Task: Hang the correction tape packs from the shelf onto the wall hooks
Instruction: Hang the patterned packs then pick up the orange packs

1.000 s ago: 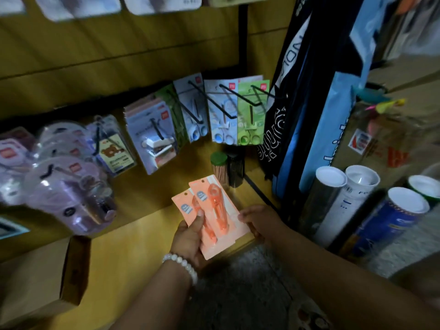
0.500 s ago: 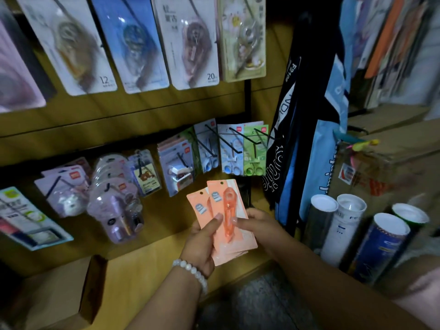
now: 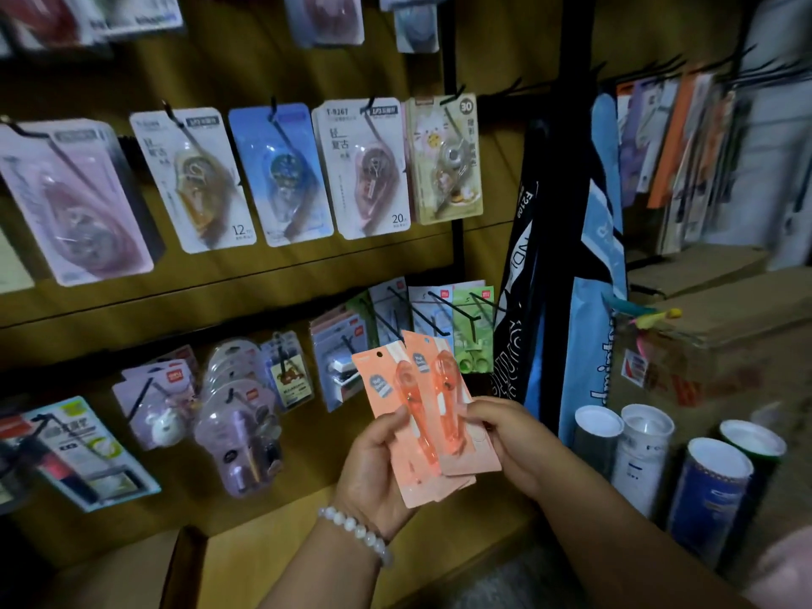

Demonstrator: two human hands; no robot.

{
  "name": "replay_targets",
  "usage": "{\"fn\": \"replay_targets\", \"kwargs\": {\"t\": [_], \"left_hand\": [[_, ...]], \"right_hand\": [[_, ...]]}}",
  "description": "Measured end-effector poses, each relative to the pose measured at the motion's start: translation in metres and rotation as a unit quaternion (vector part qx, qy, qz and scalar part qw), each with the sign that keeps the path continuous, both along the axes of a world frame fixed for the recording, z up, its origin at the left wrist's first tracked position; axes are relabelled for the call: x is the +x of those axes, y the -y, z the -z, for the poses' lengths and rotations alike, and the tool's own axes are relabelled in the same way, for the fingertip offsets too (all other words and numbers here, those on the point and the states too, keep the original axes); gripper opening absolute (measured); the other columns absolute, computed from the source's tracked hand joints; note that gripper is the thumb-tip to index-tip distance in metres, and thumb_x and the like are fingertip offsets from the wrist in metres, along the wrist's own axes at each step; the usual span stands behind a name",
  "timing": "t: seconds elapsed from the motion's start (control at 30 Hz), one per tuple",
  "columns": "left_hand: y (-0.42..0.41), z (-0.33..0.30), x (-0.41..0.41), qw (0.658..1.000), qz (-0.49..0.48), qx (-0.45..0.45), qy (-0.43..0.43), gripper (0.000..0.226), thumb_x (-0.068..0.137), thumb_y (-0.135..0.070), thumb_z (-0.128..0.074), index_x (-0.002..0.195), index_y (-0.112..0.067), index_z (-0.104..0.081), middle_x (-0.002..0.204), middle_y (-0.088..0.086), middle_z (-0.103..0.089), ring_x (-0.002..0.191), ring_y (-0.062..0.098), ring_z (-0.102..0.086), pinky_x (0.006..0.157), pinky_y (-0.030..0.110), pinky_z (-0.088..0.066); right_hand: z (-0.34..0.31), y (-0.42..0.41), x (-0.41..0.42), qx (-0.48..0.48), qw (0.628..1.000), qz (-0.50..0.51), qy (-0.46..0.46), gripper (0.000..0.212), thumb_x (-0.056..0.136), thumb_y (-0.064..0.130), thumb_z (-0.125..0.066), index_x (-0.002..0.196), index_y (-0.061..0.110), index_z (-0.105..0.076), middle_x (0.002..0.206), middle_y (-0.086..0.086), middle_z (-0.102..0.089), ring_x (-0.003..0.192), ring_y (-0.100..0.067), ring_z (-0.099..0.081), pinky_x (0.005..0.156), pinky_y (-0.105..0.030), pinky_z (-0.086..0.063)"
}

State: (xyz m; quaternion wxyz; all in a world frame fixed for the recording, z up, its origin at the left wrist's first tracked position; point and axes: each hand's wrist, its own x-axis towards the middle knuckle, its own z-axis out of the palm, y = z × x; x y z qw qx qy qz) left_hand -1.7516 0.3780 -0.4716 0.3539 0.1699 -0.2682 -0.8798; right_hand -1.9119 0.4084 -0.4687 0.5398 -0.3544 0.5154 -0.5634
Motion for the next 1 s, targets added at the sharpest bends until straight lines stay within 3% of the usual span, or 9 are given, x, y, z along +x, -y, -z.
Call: {"fn": "replay_targets", "kwargs": {"t": [0.13, 0.23, 0.33, 0.4, 0.53, 0.7, 0.77, 0.83, 1.0], "left_hand": [[-0.002, -0.022, -0.015, 0.999, 0.002, -0.029, 0.03, 0.044, 0.084, -0.022, -0.054, 0.124, -0.005, -0.06, 0.116, 0.028, -0.067, 0.102, 0.041, -0.064, 0.098, 0.06, -0.043], [0.0, -0.037, -0.031, 0.998, 0.007, -0.031, 0.049, 0.048, 0.084, -0.022, -0.056, 0.129, -0.006, -0.058, 0.122, 0.028, -0.065, 0.117, 0.046, -0.058, 0.095, 0.061, -0.047], [0.007, -0.055, -0.051, 0.998, 0.01, -0.054, 0.043, 0.048, 0.089, -0.02, -0.056, 0.135, -0.006, -0.053, 0.126, 0.03, -0.062, 0.109, 0.046, -0.061, 0.061, 0.05, -0.059], [0.011, -0.068, -0.064, 0.998, 0.004, -0.063, 0.031, 0.042, 0.093, -0.016, -0.054, 0.134, -0.005, -0.054, 0.121, 0.029, -0.065, 0.094, 0.043, -0.068, 0.052, 0.046, -0.059], [0.023, -0.088, -0.086, 0.999, -0.009, -0.053, 0.004, 0.042, 0.091, -0.012, -0.055, 0.132, -0.006, -0.055, 0.116, 0.026, -0.068, 0.094, 0.039, -0.072, 0.071, 0.057, -0.059], [0.039, -0.104, -0.098, 0.998, -0.038, -0.052, 0.015, 0.041, 0.089, -0.012, -0.06, 0.129, -0.006, -0.058, 0.113, 0.025, -0.07, 0.083, 0.035, -0.074, 0.064, 0.055, -0.06], [0.046, -0.107, -0.1, 0.997, -0.038, -0.058, 0.014, 0.046, 0.086, -0.012, -0.061, 0.131, -0.006, -0.057, 0.118, 0.025, -0.068, 0.099, 0.039, -0.07, 0.079, 0.062, -0.056], [0.051, -0.108, -0.102, 0.997, -0.035, -0.064, 0.019, 0.054, 0.079, -0.014, -0.063, 0.132, -0.006, -0.056, 0.121, 0.024, -0.067, 0.11, 0.041, -0.065, 0.091, 0.064, -0.05], [0.055, -0.11, -0.099, 0.997, -0.023, -0.066, 0.014, 0.056, 0.078, -0.014, -0.064, 0.132, -0.006, -0.056, 0.121, 0.025, -0.067, 0.103, 0.04, -0.069, 0.087, 0.061, -0.052]], "right_hand": [[-0.015, -0.003, -0.015, -0.017, 0.998, 0.052, -0.023, 0.021, 0.089, 0.007, -0.059, 0.108, 0.002, -0.064, 0.099, -0.022, -0.072, 0.093, -0.036, -0.07, 0.088, -0.05, -0.054], [-0.029, -0.007, -0.029, -0.04, 0.996, 0.079, 0.0, 0.027, 0.087, 0.008, -0.064, 0.113, 0.005, -0.061, 0.097, -0.019, -0.074, 0.088, -0.033, -0.071, 0.075, -0.042, -0.058], [-0.049, -0.009, -0.046, -0.073, 0.99, 0.118, 0.01, 0.031, 0.083, 0.007, -0.068, 0.114, 0.01, -0.06, 0.096, -0.018, -0.074, 0.082, -0.031, -0.072, 0.071, -0.041, -0.058], [-0.066, -0.007, -0.058, -0.098, 0.983, 0.155, 0.009, 0.035, 0.082, 0.003, -0.067, 0.115, 0.01, -0.06, 0.096, -0.02, -0.073, 0.076, -0.03, -0.071, 0.069, -0.04, -0.058], [-0.107, 0.001, -0.081, -0.154, 0.968, 0.195, -0.029, 0.044, 0.082, 0.0, -0.067, 0.122, 0.013, -0.054, 0.095, -0.016, -0.072, 0.066, -0.022, -0.071, 0.054, -0.03, -0.055], [-0.17, 0.013, -0.101, -0.235, 0.944, 0.213, -0.092, 0.061, 0.084, -0.002, -0.065, 0.135, 0.027, -0.046, 0.102, -0.009, -0.072, 0.089, -0.027, -0.071, 0.073, -0.042, -0.059], [-0.196, 0.02, -0.107, -0.262, 0.932, 0.223, -0.113, 0.06, 0.084, 0.0, -0.065, 0.133, 0.03, -0.047, 0.103, -0.006, -0.072, 0.093, -0.026, -0.071, 0.079, -0.044, -0.058], [-0.217, 0.03, -0.11, -0.276, 0.926, 0.225, -0.124, 0.059, 0.084, 0.002, -0.065, 0.131, 0.033, -0.048, 0.104, -0.003, -0.072, 0.094, -0.024, -0.071, 0.079, -0.044, -0.059], [-0.234, 0.054, -0.114, -0.25, 0.929, 0.234, -0.14, 0.06, 0.085, 0.006, -0.065, 0.135, 0.031, -0.046, 0.101, 0.004, -0.066, 0.091, -0.021, -0.071, 0.077, -0.045, -0.06]]}}
